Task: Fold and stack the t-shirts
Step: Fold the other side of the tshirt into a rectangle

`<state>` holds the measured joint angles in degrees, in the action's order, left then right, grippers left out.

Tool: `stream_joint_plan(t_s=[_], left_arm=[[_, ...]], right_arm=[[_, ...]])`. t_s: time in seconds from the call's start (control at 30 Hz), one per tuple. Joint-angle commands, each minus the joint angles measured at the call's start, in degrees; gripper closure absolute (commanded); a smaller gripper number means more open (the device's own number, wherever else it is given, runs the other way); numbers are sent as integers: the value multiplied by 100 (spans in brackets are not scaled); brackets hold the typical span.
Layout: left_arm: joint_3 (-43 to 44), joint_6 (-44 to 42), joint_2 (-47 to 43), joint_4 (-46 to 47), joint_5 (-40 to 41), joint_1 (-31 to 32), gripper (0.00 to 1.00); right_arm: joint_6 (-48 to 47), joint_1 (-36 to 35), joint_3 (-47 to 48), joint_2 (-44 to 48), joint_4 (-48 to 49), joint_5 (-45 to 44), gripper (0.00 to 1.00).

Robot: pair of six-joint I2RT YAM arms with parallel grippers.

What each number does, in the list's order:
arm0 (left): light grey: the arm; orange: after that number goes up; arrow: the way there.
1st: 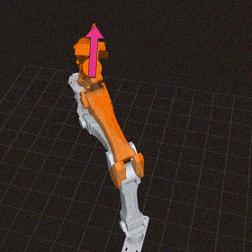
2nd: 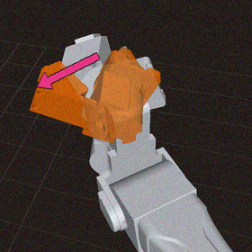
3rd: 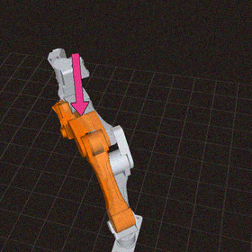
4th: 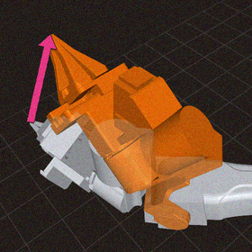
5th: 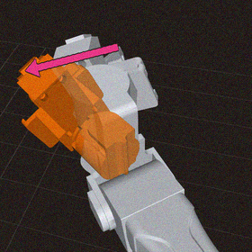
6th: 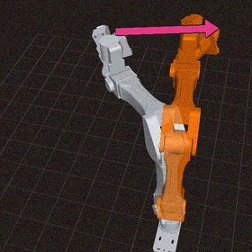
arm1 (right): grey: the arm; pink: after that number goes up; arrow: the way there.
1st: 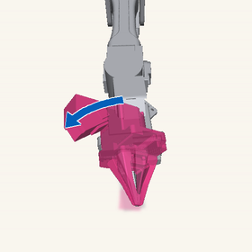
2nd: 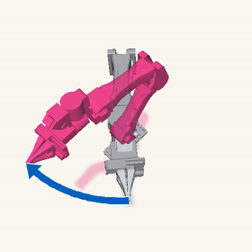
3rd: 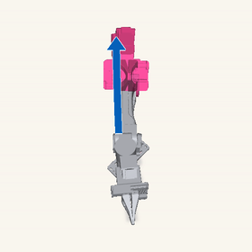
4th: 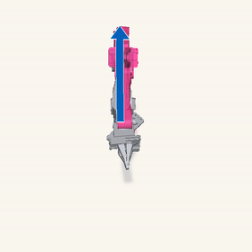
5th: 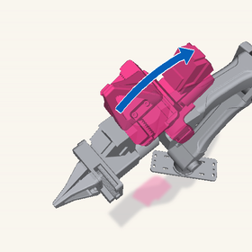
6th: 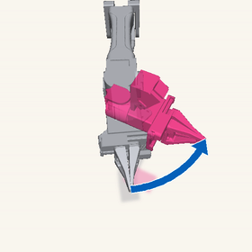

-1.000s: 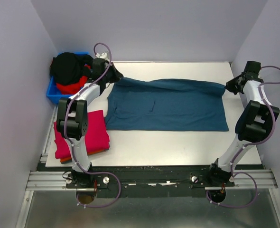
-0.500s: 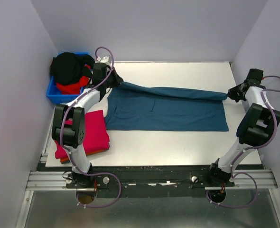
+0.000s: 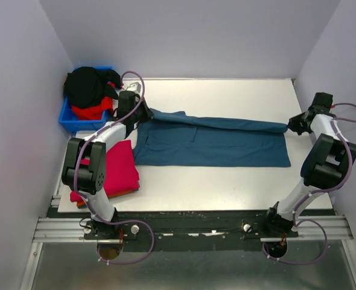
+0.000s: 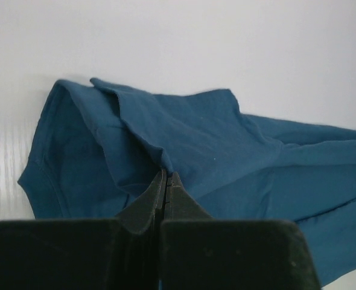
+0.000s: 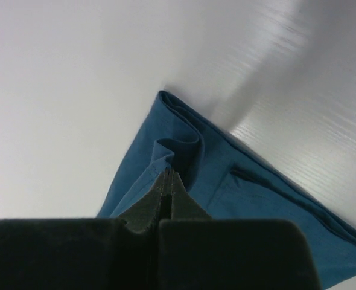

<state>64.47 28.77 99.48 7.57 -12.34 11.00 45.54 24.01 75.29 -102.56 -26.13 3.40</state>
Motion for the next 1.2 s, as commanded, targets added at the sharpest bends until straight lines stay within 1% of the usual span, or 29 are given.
stream_joint_plan(t_s=[0.0,0.03,0.13,0.3,0.4,0.47,0.5,0.53,0.63,0.7,0.73,0.87,0.93,1.0,1.17], left_arm=[[-303,111,-96,8,179,112,100],[-338,120,-61,-54,240,147,100],[-443,242,45,-273,285,183,100],[-803,822,212,-362,144,279,100],[-1076,1007,168,-345,442,402,95],[-1173,1025,142,-344,557,455,89],[-1191,1025,98,-379,609,473,81],[-1217,999,46,-379,653,481,73],[-1191,885,-227,-572,916,508,56],[-1051,753,-437,-748,1127,508,52],[-972,718,-517,-1001,1189,508,52],[-550,594,-649,-1381,1383,508,51],[-304,542,-536,-1478,1392,499,51],[-58,454,-378,-1618,1436,482,51],[443,418,27,-1733,1392,218,51]], right_arm=[[218,51,-304,211,91,-314,99],[245,51,-365,202,91,-470,99],[367,51,-497,184,108,-507,99],[491,51,-638,228,100,-726,99],[518,51,-691,403,152,-823,99],[456,42,-665,465,143,-788,91],[447,42,-656,509,117,-806,70],[438,42,-664,588,108,-780,54],[88,-45,-831,921,450,-630,45],[-219,-177,-945,1159,748,-438,45],[-377,-247,-989,1229,898,-158,45],[-651,-756,-990,1117,1188,669,45],[-748,-1107,-920,923,1268,1056,46],[-783,-1503,-884,756,1329,1250,47],[-678,-2391,-709,212,1725,1874,46]])
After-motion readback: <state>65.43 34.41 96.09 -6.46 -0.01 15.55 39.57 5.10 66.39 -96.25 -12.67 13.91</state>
